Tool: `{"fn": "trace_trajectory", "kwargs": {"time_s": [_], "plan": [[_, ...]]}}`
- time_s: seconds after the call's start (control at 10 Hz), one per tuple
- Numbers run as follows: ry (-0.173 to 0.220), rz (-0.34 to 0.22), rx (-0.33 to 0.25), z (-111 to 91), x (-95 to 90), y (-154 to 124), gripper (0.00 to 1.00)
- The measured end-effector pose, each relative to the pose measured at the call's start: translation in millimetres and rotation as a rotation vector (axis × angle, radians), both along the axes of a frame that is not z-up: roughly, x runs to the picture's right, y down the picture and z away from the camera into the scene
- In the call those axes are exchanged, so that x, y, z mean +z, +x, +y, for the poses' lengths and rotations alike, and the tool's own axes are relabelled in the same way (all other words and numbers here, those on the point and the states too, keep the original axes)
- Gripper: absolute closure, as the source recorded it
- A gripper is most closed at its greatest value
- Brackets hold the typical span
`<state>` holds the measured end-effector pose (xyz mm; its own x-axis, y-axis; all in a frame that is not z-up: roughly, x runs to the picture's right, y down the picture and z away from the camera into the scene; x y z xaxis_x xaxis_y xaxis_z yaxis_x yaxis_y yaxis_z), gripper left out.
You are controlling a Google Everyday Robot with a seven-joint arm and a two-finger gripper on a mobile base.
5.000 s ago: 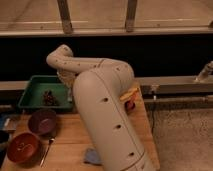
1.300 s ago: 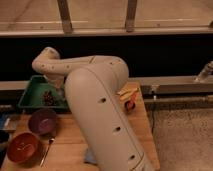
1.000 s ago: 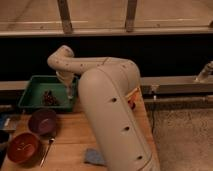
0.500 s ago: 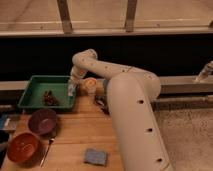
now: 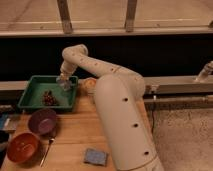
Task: Wipe tray with towel
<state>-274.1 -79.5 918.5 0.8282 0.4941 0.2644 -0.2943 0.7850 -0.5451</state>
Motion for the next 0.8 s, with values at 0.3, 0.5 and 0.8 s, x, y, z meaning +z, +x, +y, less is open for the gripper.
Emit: {"fn": "trace_trajectory", "kwargs": {"time_s": [0.3, 0.5, 0.8], "plan": [[0.020, -0.070, -0.101, -6, -1.9, -44, 1.00], [0.026, -0.106, -0.144, 3, -8.3, -65, 1.00], [0.028, -0.108, -0.165, 31, -29.3, -60, 1.00]]}}
